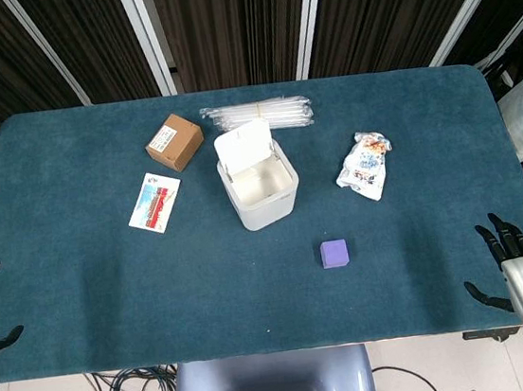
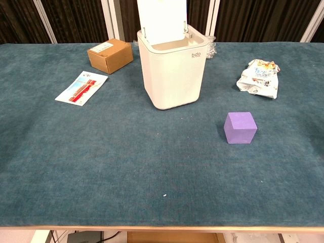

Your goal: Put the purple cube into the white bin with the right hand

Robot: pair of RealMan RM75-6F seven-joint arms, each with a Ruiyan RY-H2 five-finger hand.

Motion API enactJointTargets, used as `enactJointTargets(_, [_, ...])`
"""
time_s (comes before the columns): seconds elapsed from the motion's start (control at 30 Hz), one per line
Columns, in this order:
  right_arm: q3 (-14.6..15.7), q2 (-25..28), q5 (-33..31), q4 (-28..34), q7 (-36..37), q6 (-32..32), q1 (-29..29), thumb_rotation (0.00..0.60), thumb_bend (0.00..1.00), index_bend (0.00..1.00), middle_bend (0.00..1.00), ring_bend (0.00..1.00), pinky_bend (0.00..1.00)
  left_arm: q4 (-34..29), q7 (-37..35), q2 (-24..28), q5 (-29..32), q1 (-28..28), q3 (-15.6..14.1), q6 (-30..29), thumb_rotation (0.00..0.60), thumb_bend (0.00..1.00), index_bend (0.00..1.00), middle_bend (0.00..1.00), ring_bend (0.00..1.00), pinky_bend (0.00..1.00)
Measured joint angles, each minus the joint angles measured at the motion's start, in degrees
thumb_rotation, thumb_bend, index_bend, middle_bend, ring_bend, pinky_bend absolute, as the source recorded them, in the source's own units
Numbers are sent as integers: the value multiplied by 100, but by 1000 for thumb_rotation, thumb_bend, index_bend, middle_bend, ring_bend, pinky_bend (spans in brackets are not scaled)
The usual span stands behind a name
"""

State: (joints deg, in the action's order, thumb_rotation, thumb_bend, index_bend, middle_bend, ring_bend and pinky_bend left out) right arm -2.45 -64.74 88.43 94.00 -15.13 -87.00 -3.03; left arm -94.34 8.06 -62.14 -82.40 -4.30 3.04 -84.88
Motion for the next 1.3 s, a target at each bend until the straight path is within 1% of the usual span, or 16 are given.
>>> enactJointTargets(0.6, [24,62,58,47,178,-8,11,600,131,113,96,132,317,-23,29,-2,-31,11,-15,-25,600,94,128,166,22,18])
enactJointTargets(0.8, [113,110,164,123,442,172,-55,600,112,112,85,125,317,-40,-5,19,-58,25,-11,-73,600,95,128,166,22,18])
enactJointTargets(0.93, [180,261,323,214,787,630,-304,600,108,111,85,124,317,-35,-33,23,-60,25,-11,-64,600,95,128,166,22,18])
enactJointTargets(1.03, [171,371,467,283,1045,1143,-685,600,108,111,85,124,317,-31,-43,26,-45,19,-10,-44,600,95,128,166,22,18])
enactJointTargets(1.17, [55,386,576,341,1436,1990,-1386,600,109,111,86,124,313,-45,-40,30,-39,23,-7,-50,600,95,128,166,22,18])
enactJointTargets(1.3, [-139,185,542,244,1578,2807,-2064,600,108,112,86,122,302,-53,-48,46,-42,37,-13,-65,600,95,128,166,22,18])
